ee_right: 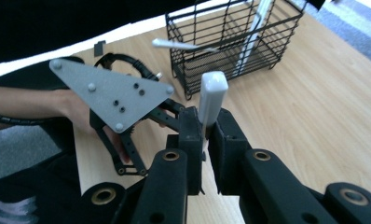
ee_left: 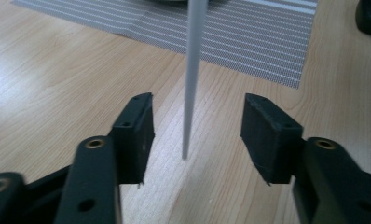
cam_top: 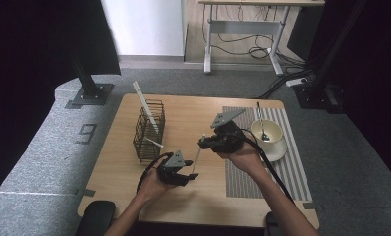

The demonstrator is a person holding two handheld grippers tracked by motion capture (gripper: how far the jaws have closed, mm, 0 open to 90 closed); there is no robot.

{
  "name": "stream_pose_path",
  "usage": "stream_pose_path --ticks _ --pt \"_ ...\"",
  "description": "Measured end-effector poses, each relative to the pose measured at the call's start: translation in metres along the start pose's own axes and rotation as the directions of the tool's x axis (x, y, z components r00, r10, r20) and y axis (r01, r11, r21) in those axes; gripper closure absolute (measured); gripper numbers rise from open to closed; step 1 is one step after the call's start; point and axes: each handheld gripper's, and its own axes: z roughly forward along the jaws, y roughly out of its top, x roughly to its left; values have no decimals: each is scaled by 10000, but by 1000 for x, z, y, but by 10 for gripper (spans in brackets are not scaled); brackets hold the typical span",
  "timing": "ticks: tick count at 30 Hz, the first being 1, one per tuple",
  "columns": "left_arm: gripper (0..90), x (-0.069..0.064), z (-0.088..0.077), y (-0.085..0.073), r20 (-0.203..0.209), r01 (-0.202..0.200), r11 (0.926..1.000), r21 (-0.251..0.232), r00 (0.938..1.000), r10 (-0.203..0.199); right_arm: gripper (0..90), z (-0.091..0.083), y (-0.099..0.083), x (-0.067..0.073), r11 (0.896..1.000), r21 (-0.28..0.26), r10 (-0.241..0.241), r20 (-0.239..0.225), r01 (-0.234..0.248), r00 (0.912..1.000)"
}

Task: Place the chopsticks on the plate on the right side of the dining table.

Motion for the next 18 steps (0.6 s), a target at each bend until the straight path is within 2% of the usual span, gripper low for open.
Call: stream_pose_path --ticks 2,3,8,13,15,18 --pt "556 -1 0 0 70 30 10000 -85 10000 -29 822 6 -1 3 9998 172 -66 -126 68 9999" --pt "556 -1 0 0 122 18 10000 -95 9999 -17 822 6 -1 3 9998 172 -66 -126 68 9999" --pt "672 -2 0 1 316 69 9999 -83 9995 -66 823 17 -2 7 9991 363 -183 -353 196 9992" --pt "740 -2 1 0 345 8 10000 15 9994 -8 822 20 -2 8 9989 427 -199 -428 217 9989" --pt "829 -2 1 -1 378 -5 10000 56 9993 3 822 21 -2 8 9988 440 -179 -447 199 9988" --pt "854 -2 1 -1 441 100 9999 10 9990 -100 823 22 -1 8 9990 410 -140 -485 160 9987"
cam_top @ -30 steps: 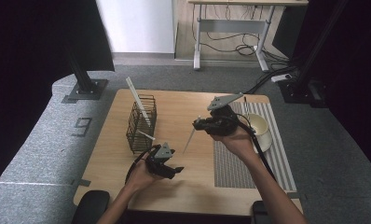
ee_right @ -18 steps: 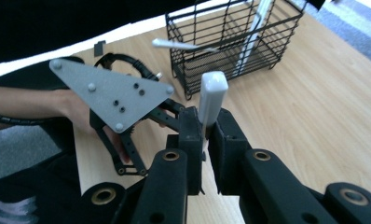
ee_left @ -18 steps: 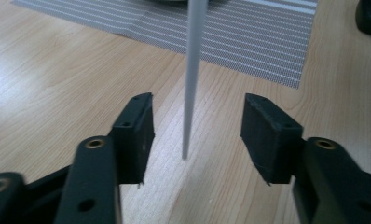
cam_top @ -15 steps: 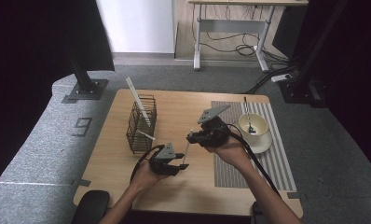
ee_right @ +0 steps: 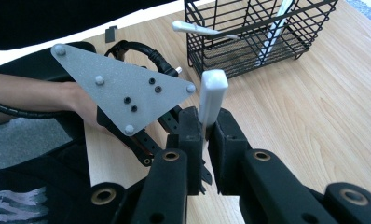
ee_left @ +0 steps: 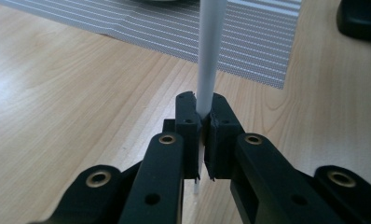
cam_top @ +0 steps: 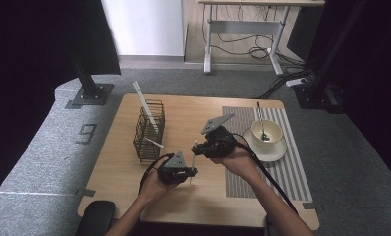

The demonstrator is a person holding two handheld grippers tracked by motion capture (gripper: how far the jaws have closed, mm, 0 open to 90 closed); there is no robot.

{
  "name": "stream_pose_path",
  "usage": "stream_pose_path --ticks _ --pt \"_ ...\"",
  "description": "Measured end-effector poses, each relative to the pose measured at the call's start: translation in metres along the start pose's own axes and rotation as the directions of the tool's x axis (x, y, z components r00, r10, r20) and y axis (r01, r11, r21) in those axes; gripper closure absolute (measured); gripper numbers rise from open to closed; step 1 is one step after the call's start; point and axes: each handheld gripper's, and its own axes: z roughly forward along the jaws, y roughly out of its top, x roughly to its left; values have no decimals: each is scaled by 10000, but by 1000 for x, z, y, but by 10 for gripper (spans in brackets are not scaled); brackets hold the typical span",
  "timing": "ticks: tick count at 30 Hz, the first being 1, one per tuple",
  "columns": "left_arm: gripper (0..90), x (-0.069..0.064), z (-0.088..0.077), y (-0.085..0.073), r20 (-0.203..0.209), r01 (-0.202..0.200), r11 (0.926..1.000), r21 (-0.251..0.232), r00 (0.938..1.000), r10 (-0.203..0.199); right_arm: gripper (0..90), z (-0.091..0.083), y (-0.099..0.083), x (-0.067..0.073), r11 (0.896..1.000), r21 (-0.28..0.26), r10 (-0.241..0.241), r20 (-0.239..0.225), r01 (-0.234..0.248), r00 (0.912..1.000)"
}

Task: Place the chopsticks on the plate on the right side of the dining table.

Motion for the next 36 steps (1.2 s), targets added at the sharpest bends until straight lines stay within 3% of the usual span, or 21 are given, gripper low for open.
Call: stream_pose_path --ticks 6,8,9,11,12,17,22,27,28,30,33,35,36 --pt "860 0 -3 1 52 71 9998 -191 10000 -70 795 -2 1 1 9998 -178 -48 77 49 10000" --pt "860 0 -4 2 56 34 9997 -247 10000 -32 675 0 1 3 9999 -77 -149 488 153 9987" --pt "860 -1 -4 3 55 18 9996 -280 10000 -16 568 5 0 6 9997 106 -229 1050 219 9942" --pt "860 -2 -5 4 65 11 9996 -293 10000 -9 532 6 -1 6 9998 120 -194 1190 181 9927" --pt "860 -2 -6 5 48 8 9995 -316 10000 -7 447 12 -2 8 9999 85 -136 1529 124 9881" --pt "860 -3 -8 6 34 -102 9994 -335 9999 103 346 23 -4 8 9998 214 -31 1851 -9 9827" --pt "861 -2 -9 6 -6 -26 9996 -278 10000 26 272 25 -10 5 9997 134 152 2586 -194 9659" --pt "860 -4 -7 6 34 -19 9998 -178 10000 19 212 22 -17 -1 9991 71 383 2791 -420 9595" --pt "860 -4 -7 5 41 -26 9999 -135 10000 27 173 21 -22 -4 9983 54 535 2999 -578 9525" --pt "860 -3 -6 4 55 -31 10000 -71 10000 32 162 21 -24 -5 9980 35 596 3061 -637 9501" --pt "860 -3 -5 4 49 -45 10000 26 10000 45 120 19 -35 -12 9951 -239 982 3321 -957 9381" --pt "860 -3 -5 3 20 -26 10000 87 10000 25 111 18 -38 -14 9940 -341 1093 3339 -1038 9363" --pt "860 -2 -4 2 -43 -85 9997 213 10000 86 104 15 -43 -18 9916 -553 1291 3450 -1172 9297"
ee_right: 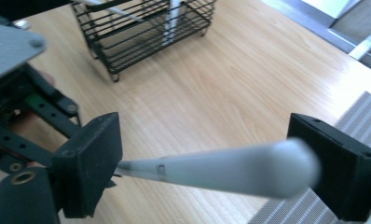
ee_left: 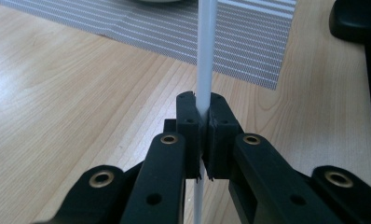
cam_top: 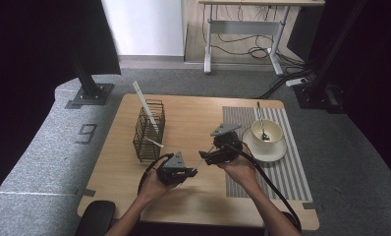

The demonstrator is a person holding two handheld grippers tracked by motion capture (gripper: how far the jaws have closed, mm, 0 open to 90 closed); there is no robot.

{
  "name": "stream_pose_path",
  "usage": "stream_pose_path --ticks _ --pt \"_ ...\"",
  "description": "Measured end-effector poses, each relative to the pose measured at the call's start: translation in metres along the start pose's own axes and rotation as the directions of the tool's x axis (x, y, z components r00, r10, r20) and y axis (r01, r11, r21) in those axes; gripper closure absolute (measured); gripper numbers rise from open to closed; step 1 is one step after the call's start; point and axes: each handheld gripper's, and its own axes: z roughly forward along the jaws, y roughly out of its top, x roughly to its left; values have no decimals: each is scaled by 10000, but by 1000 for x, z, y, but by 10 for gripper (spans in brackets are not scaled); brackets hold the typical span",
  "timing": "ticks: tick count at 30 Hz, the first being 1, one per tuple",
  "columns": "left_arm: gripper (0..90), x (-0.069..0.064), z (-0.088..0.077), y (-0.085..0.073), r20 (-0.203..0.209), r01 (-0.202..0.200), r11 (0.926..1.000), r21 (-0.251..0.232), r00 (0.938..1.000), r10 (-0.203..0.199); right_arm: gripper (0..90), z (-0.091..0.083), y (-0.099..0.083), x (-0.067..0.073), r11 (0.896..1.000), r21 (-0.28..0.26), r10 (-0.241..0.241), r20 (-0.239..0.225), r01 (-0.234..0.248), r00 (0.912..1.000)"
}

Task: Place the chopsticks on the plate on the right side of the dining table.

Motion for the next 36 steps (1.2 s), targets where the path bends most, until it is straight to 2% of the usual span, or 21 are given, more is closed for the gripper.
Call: stream_pose_path --ticks 2,3,7,15,21,28,34,36 --pt "860 0 1 -1 -35 -43 10000 66 10000 44 103 -1 -2 -3 10000 -48 82 66 -82 9999" --pt "860 0 1 -2 -34 -44 9999 129 10000 44 104 -5 -6 -9 9997 -148 211 258 -207 9994" --pt "860 0 4 -3 -43 -165 9994 302 9999 166 106 -9 -12 -14 9997 -106 211 494 -206 9986" --pt "859 -2 3 -2 -46 -381 9987 343 9993 383 126 -4 -24 -13 9974 579 -488 1223 420 9913" --pt "858 -1 2 -1 82 -511 9979 411 9987 508 132 6 -31 -10 9958 799 -540 1112 452 9923" --pt "857 -1 4 -1 297 -600 9948 822 9979 577 142 17 -49 -17 9962 873 -4 750 -61 9972" --pt "858 -5 10 -2 578 -994 9850 1413 9941 920 135 20 -62 -22 9932 1012 554 230 -575 9982" --pt "858 -6 11 -1 609 -1188 9768 1781 9921 1096 133 16 -64 -22 9935 1007 535 65 -539 9985"
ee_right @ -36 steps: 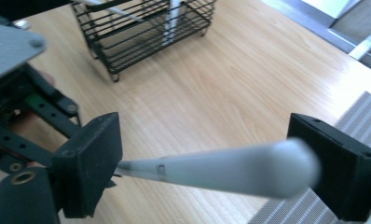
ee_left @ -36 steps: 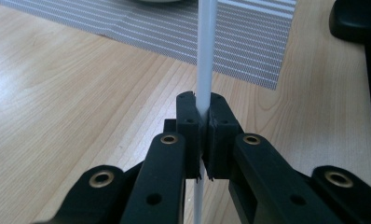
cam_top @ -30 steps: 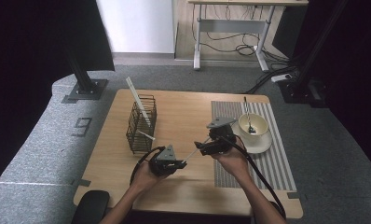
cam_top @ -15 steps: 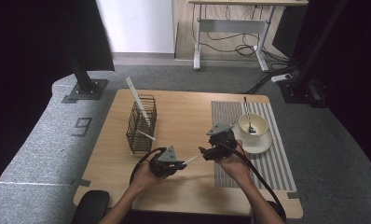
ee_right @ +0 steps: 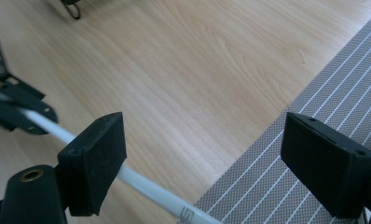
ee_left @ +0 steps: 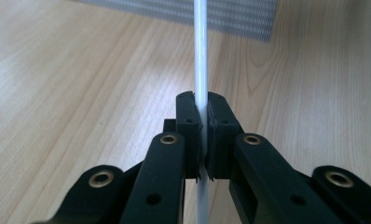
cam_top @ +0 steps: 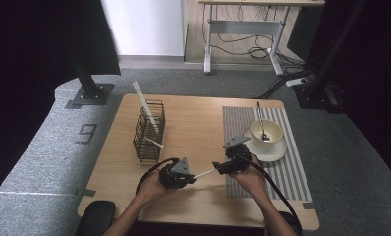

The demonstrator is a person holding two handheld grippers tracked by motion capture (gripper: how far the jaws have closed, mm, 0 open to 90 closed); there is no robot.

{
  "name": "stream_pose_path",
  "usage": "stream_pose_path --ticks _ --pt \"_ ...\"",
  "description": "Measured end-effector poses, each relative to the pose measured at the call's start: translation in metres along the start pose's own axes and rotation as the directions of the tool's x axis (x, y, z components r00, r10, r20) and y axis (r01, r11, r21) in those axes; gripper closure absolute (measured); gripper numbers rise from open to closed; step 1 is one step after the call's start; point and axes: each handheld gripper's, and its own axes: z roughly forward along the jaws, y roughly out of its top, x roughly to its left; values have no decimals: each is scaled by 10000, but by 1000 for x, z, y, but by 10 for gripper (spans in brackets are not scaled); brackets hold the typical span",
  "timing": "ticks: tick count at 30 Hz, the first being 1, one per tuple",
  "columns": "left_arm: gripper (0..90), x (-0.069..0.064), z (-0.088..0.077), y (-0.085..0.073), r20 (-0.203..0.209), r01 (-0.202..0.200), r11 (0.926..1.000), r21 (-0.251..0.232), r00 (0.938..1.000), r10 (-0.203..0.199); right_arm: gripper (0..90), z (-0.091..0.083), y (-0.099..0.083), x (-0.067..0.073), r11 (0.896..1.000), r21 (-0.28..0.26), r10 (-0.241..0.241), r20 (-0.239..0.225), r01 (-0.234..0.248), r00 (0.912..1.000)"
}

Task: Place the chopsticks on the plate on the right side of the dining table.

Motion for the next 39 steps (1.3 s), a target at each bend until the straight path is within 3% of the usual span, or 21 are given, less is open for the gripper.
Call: stream_pose_path --ticks 5,7,15,19,22,24,25,26,27,39 --pt "858 -4 2 2 212 -389 9966 722 9991 375 126 -11 -7 2 9997 147 -193 -470 200 9987" --pt "858 -6 3 3 358 -669 9917 1099 9973 634 123 -12 -14 4 9981 500 -321 -767 360 9965" --pt "857 -13 8 4 801 -1194 9786 1679 9910 1071 121 -8 -30 18 9886 1065 -894 -1527 1063 9842" --pt "857 -17 9 6 993 -1371 9736 1825 9877 1205 126 -4 -35 30 9784 1426 -1251 -1691 1499 9776" --pt "857 -18 8 7 1090 -1470 9711 1882 9858 1281 153 1 -39 40 9650 1821 -1589 -1670 1888 9731" --pt "857 -19 8 8 1161 -1504 9703 1893 9847 1300 212 5 -42 46 9532 2032 -1912 -1679 2237 9671" --pt "857 -20 8 8 1227 -1547 9696 1897 9835 1329 282 8 -44 51 9444 2167 -2106 -1793 2474 9610" --pt "857 -20 8 8 1227 -1547 9696 1897 9835 1329 282 8 -44 51 9444 2167 -2106 -1793 2474 9610" --pt "857 -20 8 8 1258 -1575 9688 1916 9828 1350 361 10 -45 54 9348 2290 -2322 -1845 2716 9550" --pt "856 -24 10 10 1480 -1785 9623 2051 9776 1497 661 14 -48 63 8998 2544 -3030 -2204 3545 9272"
